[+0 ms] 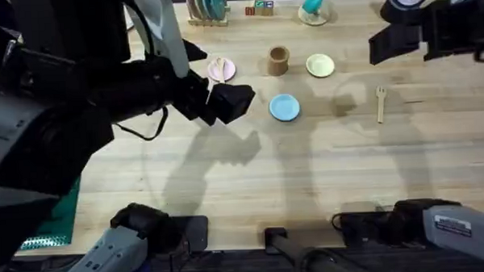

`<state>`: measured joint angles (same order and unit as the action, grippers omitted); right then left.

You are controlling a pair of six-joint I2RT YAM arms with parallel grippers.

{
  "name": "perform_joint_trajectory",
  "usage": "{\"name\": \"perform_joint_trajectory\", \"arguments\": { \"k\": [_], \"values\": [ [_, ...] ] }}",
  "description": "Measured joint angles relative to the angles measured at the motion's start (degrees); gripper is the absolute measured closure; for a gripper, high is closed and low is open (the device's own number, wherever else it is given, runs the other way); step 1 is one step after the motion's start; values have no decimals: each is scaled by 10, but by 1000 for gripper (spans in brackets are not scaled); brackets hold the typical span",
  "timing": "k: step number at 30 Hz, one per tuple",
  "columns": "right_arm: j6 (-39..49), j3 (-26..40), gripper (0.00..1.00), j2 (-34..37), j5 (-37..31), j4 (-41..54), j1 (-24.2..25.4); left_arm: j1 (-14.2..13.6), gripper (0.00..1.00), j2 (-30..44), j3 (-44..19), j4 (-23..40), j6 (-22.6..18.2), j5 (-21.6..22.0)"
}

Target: Pick up a utensil and set it on the pink plate, then put the other utensil in the container.

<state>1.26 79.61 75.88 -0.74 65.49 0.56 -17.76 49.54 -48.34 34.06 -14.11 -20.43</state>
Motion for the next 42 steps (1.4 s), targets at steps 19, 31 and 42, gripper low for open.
{"name": "perform_joint_trajectory", "arguments": {
  "k": [19, 31, 42],
  "values": [
    [-135, -168, 3, 45, -30, -114, 94, 0, 5, 0, 0, 0, 0, -6],
    [-137, -168, 4, 135, -30, -177, 101, 0, 6, 0, 0, 0, 0, -6],
    [-137, -169, 9, 219, -29, -239, 101, 0, 5, 0, 0, 0, 0, -6]
  ]
}}
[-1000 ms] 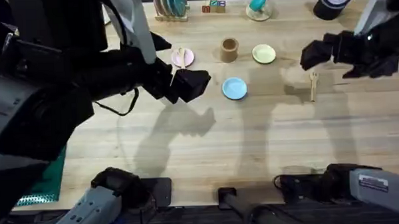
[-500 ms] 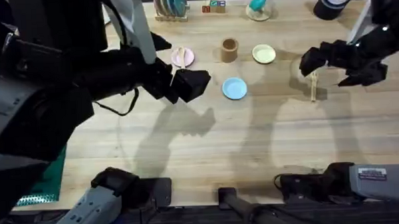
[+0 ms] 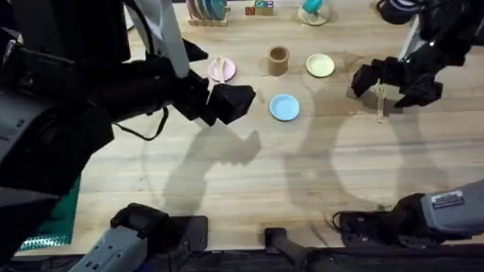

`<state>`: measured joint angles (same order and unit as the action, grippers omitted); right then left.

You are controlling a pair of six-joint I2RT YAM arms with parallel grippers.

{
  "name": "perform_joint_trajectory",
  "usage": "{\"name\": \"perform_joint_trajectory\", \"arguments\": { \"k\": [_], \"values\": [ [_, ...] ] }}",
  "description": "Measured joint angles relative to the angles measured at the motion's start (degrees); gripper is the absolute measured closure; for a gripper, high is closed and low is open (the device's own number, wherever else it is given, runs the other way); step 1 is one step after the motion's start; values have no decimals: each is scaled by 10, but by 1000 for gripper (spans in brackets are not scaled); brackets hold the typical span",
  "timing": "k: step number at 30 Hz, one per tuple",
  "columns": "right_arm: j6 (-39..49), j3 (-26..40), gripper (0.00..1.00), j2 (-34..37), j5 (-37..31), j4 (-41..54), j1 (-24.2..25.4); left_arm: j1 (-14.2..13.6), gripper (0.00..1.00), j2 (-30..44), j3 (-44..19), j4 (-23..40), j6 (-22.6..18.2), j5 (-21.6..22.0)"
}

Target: Pick up a utensil and set it on the pink plate, then put the other utensil in the container.

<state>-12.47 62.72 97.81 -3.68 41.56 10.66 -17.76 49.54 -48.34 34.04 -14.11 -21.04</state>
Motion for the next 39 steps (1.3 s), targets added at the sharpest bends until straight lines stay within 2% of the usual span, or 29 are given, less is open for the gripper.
{"name": "perform_joint_trajectory", "arguments": {
  "k": [8, 10, 13, 16, 20, 25, 28, 39],
  "values": [
    [0, 0, 13, 4, 0, 0, 0, 0, 5, 0, 0, 0, 0, 0],
    [0, 0, 41, 4, 0, 0, 0, 0, 6, 0, 0, 0, 0, 0],
    [0, 0, 170, 4, -2, 0, 0, 0, 5, 0, 0, 0, 0, 0],
    [-2, 0, 383, 4, -2, 0, 0, 0, 5, 0, 0, 0, 0, 0],
    [-4, 0, 618, 4, -2, 0, 0, 0, 6, 0, 0, 0, 0, 0],
    [-4, 0, 788, 4, -2, 0, 0, 0, 5, 0, 0, 0, 0, 0],
    [-5, 0, 951, 4, -2, 0, 0, 0, 5, 0, 0, 0, 0, 0],
    [-4, 0, 969, 1, 1, 1, 0, 0, 5, 0, 0, 0, 0, 0]
  ]
}}
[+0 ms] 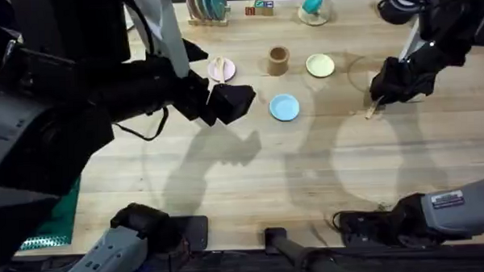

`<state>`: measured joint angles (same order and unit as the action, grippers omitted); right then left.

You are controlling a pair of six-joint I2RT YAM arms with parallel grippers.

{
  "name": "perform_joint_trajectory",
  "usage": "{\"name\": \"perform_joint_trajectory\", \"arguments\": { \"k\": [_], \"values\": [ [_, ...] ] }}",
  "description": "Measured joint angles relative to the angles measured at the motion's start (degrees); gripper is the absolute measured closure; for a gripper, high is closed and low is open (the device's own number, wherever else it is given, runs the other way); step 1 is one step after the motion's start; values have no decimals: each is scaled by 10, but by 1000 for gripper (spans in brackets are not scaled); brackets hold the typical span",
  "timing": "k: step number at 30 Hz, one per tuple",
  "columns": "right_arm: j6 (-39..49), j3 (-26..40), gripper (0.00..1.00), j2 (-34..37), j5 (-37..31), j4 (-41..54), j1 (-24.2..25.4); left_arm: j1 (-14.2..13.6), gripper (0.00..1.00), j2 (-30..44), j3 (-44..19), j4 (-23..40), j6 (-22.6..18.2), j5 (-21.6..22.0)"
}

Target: Pick up a utensil and set it on the pink plate, then put the other utensil in the container.

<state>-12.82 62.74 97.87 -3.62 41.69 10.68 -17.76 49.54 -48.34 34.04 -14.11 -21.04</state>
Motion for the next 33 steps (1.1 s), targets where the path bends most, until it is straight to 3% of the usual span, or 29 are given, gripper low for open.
{"name": "perform_joint_trajectory", "arguments": {
  "k": [13, 20, 33],
  "values": [
    [102, 45, 970, -108, 87, 4, 0, 0, 5, 0, 0, 0, 0, 0],
    [193, 92, 970, -140, 186, -3, 0, 0, 6, 0, 0, 0, 0, 0],
    [248, 108, 970, -141, 395, -179, 0, 0, 5, 0, 0, 0, 0, 0]
  ]
}}
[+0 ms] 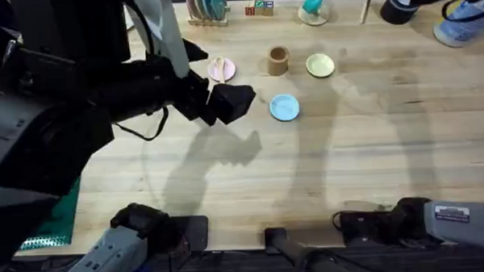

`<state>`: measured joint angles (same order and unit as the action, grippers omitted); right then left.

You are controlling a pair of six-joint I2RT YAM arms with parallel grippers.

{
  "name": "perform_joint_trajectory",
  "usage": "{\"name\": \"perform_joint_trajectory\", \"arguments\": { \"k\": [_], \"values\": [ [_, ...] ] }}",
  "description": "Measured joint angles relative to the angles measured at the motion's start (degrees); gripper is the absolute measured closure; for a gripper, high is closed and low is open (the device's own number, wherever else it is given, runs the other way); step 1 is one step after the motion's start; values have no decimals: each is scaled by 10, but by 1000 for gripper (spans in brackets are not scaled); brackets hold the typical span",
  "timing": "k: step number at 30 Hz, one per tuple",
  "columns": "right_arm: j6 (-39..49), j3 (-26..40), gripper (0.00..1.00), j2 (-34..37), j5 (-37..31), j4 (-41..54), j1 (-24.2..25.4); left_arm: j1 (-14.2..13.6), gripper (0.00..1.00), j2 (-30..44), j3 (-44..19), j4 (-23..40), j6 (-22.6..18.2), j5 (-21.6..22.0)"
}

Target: Pick up a utensil and set it on the pink plate, then put the other utensil in the container.

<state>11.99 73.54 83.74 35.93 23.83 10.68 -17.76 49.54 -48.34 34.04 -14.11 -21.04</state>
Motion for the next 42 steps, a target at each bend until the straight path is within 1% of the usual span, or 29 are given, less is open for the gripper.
{"name": "perform_joint_trajectory", "arguments": {
  "k": [3, 9, 17, 20, 27, 31, 35, 42],
  "values": [
    [36, 0, 970, 0, 30, -17, 0, 0, 5, 0, 0, 0, 0, 0],
    [95, 0, 970, 0, 54, -35, -9, 0, 5, 0, 0, 0, 0, 0],
    [115, 0, 970, 0, 61, -38, -32, 0, 5, 0, 0, 0, 0, 0],
    [122, 0, 970, 0, 61, -55, -43, 0, 5, 0, 0, 0, 0, 0],
    [188, 0, 970, 7, 69, -58, -72, 0, 5, 0, 0, 0, 0, 0],
    [224, 0, 970, 30, 111, -61, -78, 0, 5, 0, 0, 0, 0, 0],
    [263, 0, 970, 62, 157, -82, -78, 0, 5, 0, 0, 0, 0, 0],
    [376, 0, 970, 110, 225, -112, -78, 0, 5, 0, 0, 0, 0, 0]
  ]
}}
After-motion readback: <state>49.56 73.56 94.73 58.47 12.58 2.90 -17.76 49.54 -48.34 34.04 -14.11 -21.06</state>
